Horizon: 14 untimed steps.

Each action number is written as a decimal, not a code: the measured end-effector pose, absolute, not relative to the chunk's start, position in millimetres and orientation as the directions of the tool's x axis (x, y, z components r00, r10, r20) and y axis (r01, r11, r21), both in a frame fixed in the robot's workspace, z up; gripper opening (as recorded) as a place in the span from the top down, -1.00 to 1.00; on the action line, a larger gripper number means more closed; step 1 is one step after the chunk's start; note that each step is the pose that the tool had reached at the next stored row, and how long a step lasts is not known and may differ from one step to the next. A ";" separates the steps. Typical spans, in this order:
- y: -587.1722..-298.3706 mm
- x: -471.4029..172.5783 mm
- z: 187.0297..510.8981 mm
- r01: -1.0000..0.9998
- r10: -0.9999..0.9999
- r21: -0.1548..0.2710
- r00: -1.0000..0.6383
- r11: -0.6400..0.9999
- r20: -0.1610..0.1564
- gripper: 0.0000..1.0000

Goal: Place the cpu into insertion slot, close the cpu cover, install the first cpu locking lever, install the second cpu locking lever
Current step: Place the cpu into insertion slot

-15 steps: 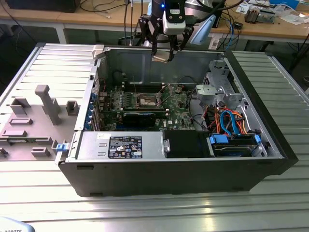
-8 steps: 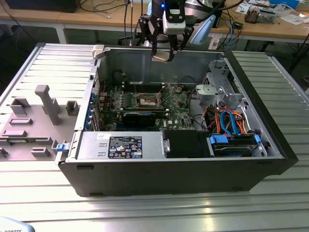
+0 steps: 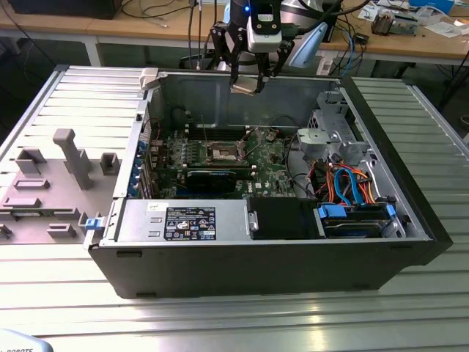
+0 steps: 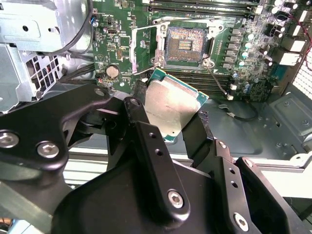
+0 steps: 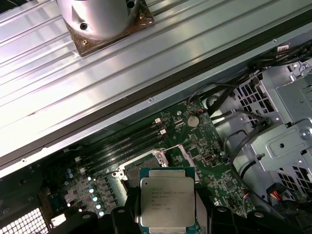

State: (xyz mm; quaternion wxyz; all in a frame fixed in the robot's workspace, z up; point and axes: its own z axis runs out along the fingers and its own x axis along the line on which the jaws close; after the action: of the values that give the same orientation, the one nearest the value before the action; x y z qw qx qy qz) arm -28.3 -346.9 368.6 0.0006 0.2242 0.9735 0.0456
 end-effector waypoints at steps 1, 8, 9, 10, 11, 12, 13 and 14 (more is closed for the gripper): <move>-346.9 -28.4 368.6 0.445 0.445 0.089 -0.895 0.891 0.019 -0.08; -346.9 -28.4 368.4 0.500 0.501 0.087 -0.866 0.862 0.018 -0.08; -346.9 -28.4 368.4 0.500 0.501 0.087 -0.866 0.862 0.018 -0.08; -346.9 -28.4 368.4 0.500 0.501 0.087 -0.866 0.862 0.018 -0.08; -346.9 -28.4 368.4 0.500 0.501 0.087 -0.866 0.862 0.018 -0.08; -346.9 -28.4 368.4 0.500 0.501 0.087 -0.865 0.862 0.018 -0.08; -346.9 -28.4 368.4 0.500 0.501 0.087 -0.865 0.862 0.018 -0.08; -346.9 -28.4 368.4 0.500 0.501 0.087 -0.865 0.861 0.018 -0.08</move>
State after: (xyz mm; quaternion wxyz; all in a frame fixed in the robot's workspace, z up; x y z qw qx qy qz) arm -28.4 -346.9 368.4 0.0025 0.2593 0.9648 0.0446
